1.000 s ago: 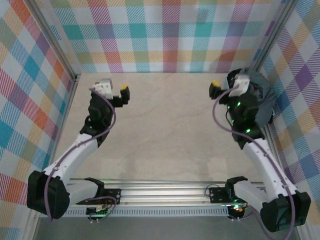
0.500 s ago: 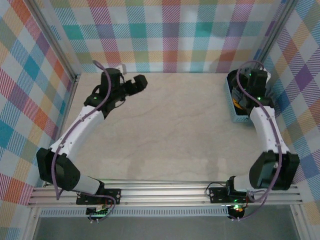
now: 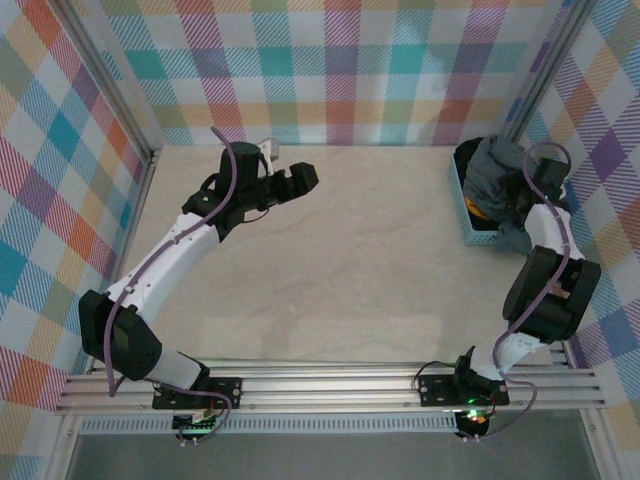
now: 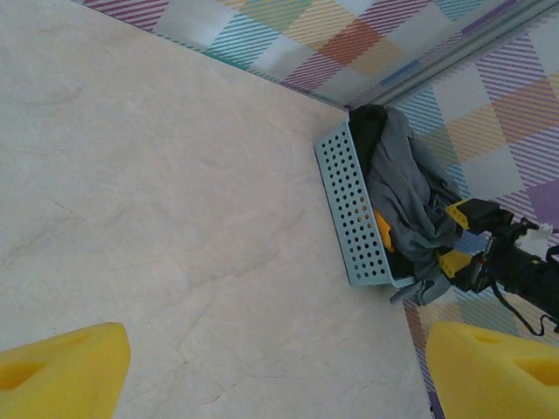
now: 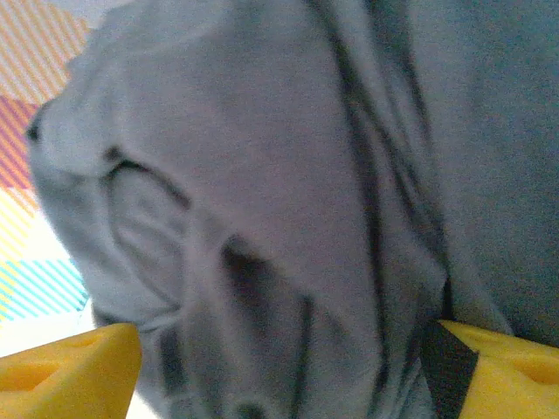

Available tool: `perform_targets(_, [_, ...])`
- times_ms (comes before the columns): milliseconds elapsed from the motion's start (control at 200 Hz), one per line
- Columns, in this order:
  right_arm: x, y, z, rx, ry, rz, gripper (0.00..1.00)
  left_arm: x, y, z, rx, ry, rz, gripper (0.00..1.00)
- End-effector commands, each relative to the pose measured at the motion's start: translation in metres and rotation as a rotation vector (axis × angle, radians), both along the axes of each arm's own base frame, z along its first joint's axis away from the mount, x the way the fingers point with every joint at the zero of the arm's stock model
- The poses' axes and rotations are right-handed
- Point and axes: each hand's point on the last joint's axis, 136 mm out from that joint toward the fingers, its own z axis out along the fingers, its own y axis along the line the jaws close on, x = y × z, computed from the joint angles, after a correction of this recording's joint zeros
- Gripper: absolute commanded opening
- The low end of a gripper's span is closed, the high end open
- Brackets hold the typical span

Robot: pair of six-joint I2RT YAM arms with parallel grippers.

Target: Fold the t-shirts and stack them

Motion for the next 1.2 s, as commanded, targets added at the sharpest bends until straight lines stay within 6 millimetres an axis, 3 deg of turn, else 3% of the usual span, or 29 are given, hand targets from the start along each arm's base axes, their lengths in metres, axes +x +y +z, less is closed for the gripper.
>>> perform_targets(0, [0.015,0.008,0.013,0.06,-0.061,0.031,0.81,-0.002,-0.007,-0.009,-0.006,0.023,-0.016,0.87])
perform_targets(140, [0.035,0.013,0.017,0.091,-0.119,0.088,0.62,-0.003,-0.008,-0.01,-0.005,0.024,-0.018,0.86])
perform_targets(250, [0.041,0.021,0.028,0.121,-0.16,0.127,0.34,-0.003,-0.007,-0.009,0.002,0.018,-0.018,0.85])
perform_targets(385, [0.027,0.028,0.055,0.06,-0.235,0.122,0.0,-0.003,-0.007,-0.009,0.006,0.014,-0.016,0.8])
perform_targets(530, [0.003,0.049,0.101,-0.056,-0.32,0.133,0.0,-0.002,-0.006,-0.011,0.004,0.015,-0.006,0.77])
perform_targets(700, [-0.021,0.09,0.157,-0.185,-0.413,0.21,0.0,0.0,-0.007,-0.011,0.006,0.017,0.002,0.77])
perform_targets(820, [-0.027,0.122,0.197,-0.25,-0.474,0.298,0.0,0.0,-0.005,-0.009,0.013,0.018,0.014,0.77])
perform_targets(1000, [-0.031,0.191,0.276,-0.302,-0.635,0.519,0.0,0.002,0.008,-0.005,0.047,0.023,0.075,0.77])
perform_targets(1195, [-0.04,0.266,0.341,-0.28,-0.793,0.76,0.0,0.002,0.038,0.005,0.118,0.02,0.209,0.77])
